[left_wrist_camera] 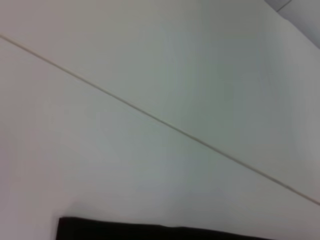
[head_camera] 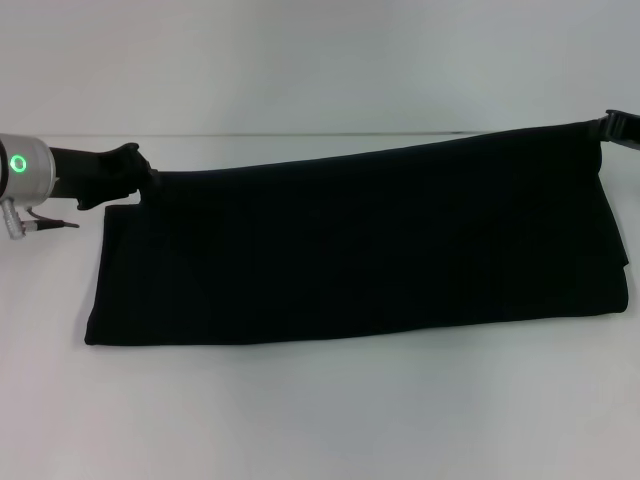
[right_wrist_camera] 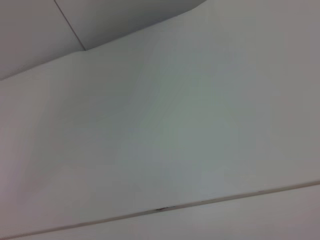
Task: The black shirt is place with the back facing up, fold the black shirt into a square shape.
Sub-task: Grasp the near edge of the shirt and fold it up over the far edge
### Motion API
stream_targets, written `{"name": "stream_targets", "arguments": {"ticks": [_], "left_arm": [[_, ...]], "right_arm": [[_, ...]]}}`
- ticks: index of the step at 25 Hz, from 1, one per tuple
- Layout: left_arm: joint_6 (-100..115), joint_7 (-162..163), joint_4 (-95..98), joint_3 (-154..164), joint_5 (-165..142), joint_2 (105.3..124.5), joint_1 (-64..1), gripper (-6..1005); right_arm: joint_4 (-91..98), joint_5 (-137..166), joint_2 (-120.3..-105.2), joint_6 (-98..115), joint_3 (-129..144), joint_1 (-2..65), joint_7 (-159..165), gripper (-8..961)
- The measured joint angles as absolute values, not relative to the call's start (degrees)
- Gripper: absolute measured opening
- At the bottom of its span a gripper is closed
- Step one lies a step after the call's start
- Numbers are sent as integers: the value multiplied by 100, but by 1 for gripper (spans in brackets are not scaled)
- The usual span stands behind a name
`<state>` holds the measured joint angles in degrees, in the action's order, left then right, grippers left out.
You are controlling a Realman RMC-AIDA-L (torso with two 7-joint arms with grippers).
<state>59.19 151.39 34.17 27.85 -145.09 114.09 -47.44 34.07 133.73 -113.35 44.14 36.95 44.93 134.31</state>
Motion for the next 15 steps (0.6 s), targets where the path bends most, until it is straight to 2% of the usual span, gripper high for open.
{"name": "stream_targets", "arguments": {"ticks": [15], "left_arm": [[5348,15149,3250,2871,-14529,11426,-4791,51]], "right_arm": [[2945,13366,-11366,3573,3912,4590,13401,17]]}}
